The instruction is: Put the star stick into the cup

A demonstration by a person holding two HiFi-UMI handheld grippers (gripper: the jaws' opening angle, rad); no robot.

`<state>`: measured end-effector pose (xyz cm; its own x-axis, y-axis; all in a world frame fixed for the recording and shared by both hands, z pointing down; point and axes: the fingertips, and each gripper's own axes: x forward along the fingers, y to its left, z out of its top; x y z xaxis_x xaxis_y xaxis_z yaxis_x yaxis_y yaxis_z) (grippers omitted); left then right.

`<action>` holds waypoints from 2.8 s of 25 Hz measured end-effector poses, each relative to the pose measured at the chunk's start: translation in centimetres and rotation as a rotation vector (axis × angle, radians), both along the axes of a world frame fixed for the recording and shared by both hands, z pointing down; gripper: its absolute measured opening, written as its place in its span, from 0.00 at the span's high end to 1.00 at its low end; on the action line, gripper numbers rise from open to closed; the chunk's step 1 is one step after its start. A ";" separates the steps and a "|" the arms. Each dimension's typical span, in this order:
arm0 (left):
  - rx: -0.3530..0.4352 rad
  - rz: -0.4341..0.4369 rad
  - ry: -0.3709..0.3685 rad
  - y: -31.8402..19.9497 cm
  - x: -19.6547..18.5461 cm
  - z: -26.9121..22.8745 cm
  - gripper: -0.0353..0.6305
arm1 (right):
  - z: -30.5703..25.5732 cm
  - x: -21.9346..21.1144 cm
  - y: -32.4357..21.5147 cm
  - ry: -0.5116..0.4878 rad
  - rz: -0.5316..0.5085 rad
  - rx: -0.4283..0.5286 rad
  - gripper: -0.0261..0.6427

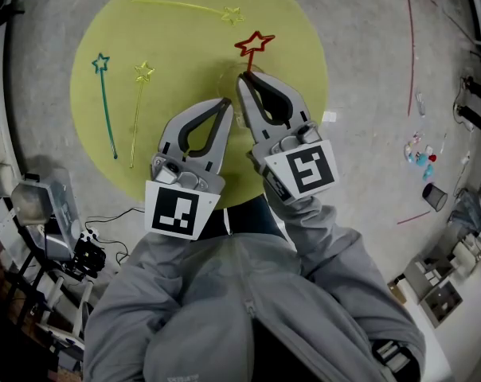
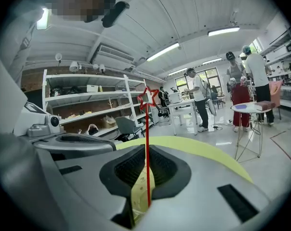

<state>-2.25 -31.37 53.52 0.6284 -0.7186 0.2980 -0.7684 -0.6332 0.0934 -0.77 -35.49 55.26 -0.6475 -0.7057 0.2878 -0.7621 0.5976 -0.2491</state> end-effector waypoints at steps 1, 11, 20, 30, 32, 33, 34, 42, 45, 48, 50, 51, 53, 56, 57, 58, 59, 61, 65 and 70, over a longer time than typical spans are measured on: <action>-0.002 -0.002 0.004 0.0 0.0 0.0 0.92 | -0.1 -0.1 -0.1 -0.006 0.000 0.007 0.90; -0.019 -0.031 0.038 0.3 0.0 -0.2 0.92 | 0.9 0.5 0.6 0.055 0.015 -0.055 0.89; -0.019 -0.075 0.069 0.2 -0.3 -1.8 0.92 | -0.8 1.2 1.4 0.070 0.026 -0.055 0.89; 0.028 -0.113 0.084 0.6 -0.6 -6.9 0.92 | -6.4 2.6 2.2 0.072 0.073 -0.018 0.89; 0.036 -0.123 0.091 0.9 -0.7 -8.3 0.92 | -7.8 2.9 2.5 0.078 0.084 -0.010 0.89; 0.043 -0.125 0.093 1.2 -0.8 -9.1 0.92 | -8.5 3.2 2.7 0.079 0.092 -0.005 0.90; 0.051 -0.126 0.095 1.4 -0.8 -9.8 0.92 | -9.3 3.5 2.8 0.078 0.100 0.000 0.90; 0.105 -0.138 0.086 2.7 -1.2 -15.7 0.92 | -16.1 4.8 4.4 0.072 0.133 0.080 0.90; 0.132 -0.133 0.085 3.2 -1.3 -17.8 0.92 | -18.9 4.9 5.2 0.059 0.143 0.126 0.90; 0.163 -0.131 0.089 3.8 -1.2 -19.9 0.92 | -21.6 4.9 6.2 0.062 0.149 0.175 0.90; 0.166 -0.138 0.087 4.2 -1.2 -21.1 0.92 | -23.2 5.0 6.8 0.062 0.150 0.207 0.91; 0.167 -0.143 0.085 4.4 -1.2 -21.7 0.92 | -24.0 5.1 7.1 0.064 0.150 0.221 0.91; 0.177 -0.150 0.085 4.9 -1.2 -22.8 0.92 | -25.3 5.3 7.8 0.067 0.152 0.246 0.91; 0.209 -0.164 0.085 5.7 -1.3 -24.7 0.92 | -27.1 5.5 9.0 0.069 0.145 0.278 0.91; 0.219 -0.169 0.084 6.0 -1.3 -25.4 0.92 | -27.6 5.6 9.4 0.069 0.141 0.288 0.91; 0.228 -0.173 0.083 6.4 -1.3 -26.0 0.92 | -28.2 5.7 9.9 0.067 0.138 0.297 0.91; 0.235 -0.177 0.082 6.7 -1.2 -26.5 0.92 | -28.7 5.9 10.3 0.065 0.136 0.306 0.91; 0.247 -0.184 0.079 7.3 -1.0 -27.3 0.92 | -29.7 6.2 11.0 0.060 0.136 0.323 0.91; 0.259 -0.197 0.080 8.6 -1.1 -28.5 0.92 | -30.9 6.0 12.5 0.045 0.127 0.344 0.91; 0.254 -0.208 0.067 9.8 -1.0 -28.6 0.92 | -31.6 5.1 14.7 0.042 0.109 0.352 0.91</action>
<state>-3.27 -21.53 24.95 0.4721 -0.8797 0.0564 -0.8813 -0.4725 0.0073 4.34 -20.80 23.68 -0.5557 -0.8305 0.0397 -0.8313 0.5558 -0.0097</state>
